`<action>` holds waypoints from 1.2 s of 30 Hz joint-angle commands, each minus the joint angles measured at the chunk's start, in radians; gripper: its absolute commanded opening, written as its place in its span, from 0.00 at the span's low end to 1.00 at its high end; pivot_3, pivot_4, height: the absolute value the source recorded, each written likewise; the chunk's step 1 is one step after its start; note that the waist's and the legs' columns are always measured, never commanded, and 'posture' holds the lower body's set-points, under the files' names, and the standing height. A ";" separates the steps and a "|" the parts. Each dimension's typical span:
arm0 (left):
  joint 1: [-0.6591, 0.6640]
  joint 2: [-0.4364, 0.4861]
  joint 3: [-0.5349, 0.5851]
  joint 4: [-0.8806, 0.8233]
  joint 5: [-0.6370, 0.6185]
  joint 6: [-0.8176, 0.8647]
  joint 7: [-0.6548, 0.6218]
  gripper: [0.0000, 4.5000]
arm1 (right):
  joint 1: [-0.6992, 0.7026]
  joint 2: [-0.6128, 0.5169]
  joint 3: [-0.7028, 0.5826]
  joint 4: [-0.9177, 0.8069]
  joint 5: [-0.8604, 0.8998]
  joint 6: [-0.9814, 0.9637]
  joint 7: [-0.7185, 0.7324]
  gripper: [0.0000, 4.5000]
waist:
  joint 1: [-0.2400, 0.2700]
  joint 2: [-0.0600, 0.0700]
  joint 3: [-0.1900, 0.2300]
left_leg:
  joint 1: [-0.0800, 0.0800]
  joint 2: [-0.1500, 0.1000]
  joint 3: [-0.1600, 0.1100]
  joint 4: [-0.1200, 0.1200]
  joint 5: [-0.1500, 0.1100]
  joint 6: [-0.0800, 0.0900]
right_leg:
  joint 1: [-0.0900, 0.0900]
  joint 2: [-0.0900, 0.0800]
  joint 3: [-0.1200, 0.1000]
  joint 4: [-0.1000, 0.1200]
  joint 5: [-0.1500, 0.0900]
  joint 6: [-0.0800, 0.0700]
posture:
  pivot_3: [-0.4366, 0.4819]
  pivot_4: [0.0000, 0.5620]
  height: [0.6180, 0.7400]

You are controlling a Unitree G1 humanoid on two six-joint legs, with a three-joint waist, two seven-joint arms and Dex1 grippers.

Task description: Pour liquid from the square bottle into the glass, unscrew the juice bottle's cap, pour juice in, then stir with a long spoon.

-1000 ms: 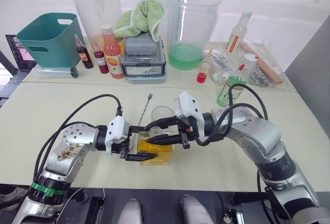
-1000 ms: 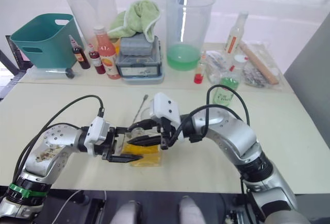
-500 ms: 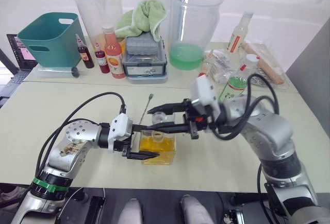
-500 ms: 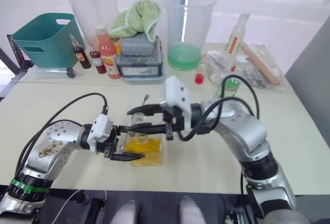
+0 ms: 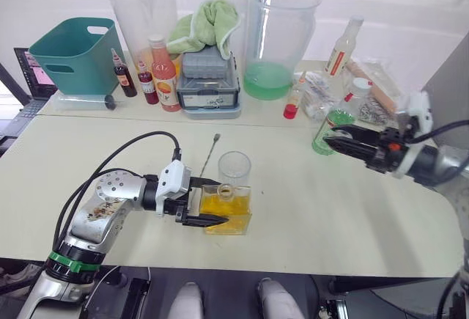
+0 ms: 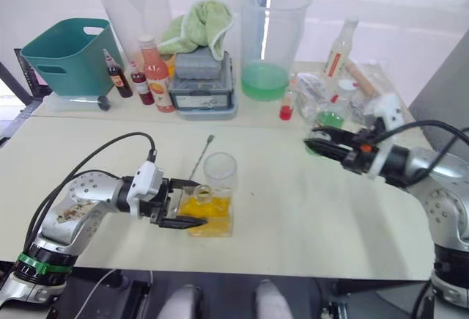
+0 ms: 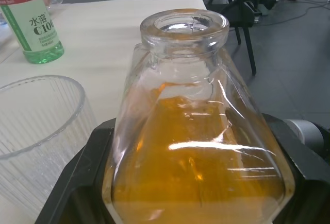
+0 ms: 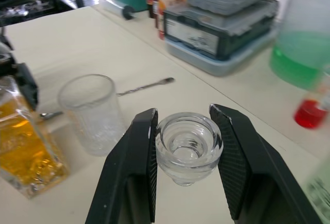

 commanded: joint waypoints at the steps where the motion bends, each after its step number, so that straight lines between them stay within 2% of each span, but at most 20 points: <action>1: 0.007 -0.010 0.000 -0.010 0.009 0.009 0.024 0.62 | 0.045 0.014 -0.086 0.155 -0.093 -0.161 -0.035 0.24 | 0.000 0.000 0.000 | 0.000 0.000 0.000 0.000 0.000 0.000 | 0.000 0.000 0.000 0.000 0.000 0.000 | 0.48 0.27 0.90; 4: 0.009 -0.012 -0.001 -0.016 0.022 0.005 0.038 0.62 | 0.064 0.076 -0.097 0.436 -0.232 -0.401 -0.136 0.24 | 0.000 0.000 0.000 | 0.004 0.000 0.000 0.000 0.000 0.000 | 0.005 0.000 0.000 -0.003 0.001 0.001 | 0.48 0.27 0.90; 11: 0.006 -0.004 0.012 -0.010 0.031 0.007 0.061 0.62 | 0.009 0.147 -0.089 0.677 -0.305 -0.590 -0.198 0.24 | -0.018 0.009 0.001 | 0.008 -0.001 0.001 0.000 0.000 0.000 | 0.011 0.000 0.003 -0.005 0.001 0.002 | 0.48 0.27 0.90; 18: -0.002 -0.003 0.015 -0.007 0.029 0.009 0.068 0.62 | -0.021 0.189 -0.083 0.787 -0.324 -0.645 -0.256 0.24 | -0.025 0.009 0.000 | 0.010 -0.001 0.000 0.000 0.000 0.000 | 0.014 0.000 0.003 -0.008 0.001 0.002 | 0.48 0.27 0.90; 25: 0.004 0.001 0.011 -0.016 0.024 0.017 0.063 0.62 | -0.018 0.200 -0.095 0.818 -0.299 -0.652 -0.248 0.24 | -0.026 0.010 0.000 | 0.008 -0.001 0.000 -0.001 0.000 0.000 | 0.014 0.000 0.003 -0.010 0.002 0.004 | 0.48 0.27 0.90; 27: 0.009 0.001 0.011 -0.019 0.023 0.017 0.062 0.62 | -0.016 0.199 -0.097 0.819 -0.296 -0.655 -0.246 0.47 | -0.026 0.010 0.000 | 0.008 -0.001 0.000 -0.001 0.000 0.000 | 0.014 0.000 0.003 -0.010 0.002 0.004 | 0.48 0.27 0.90; 34: 0.023 0.010 0.013 -0.031 0.008 0.024 0.046 0.62 | -0.004 0.174 -0.131 0.745 -0.254 -0.642 -0.215 0.99 | -0.028 0.010 0.000 | 0.008 -0.001 0.000 -0.001 0.000 0.000 | 0.014 0.000 0.003 -0.010 0.002 0.004 | 0.48 0.27 0.90; 36: 0.027 0.011 0.015 -0.035 0.005 0.026 0.044 0.62 | 0.005 0.159 -0.145 0.705 -0.230 -0.627 -0.199 0.99 | -0.027 0.010 0.001 | 0.008 -0.001 0.000 -0.001 0.000 0.000 | 0.014 0.000 0.003 -0.010 0.002 0.004 | 0.48 0.27 0.90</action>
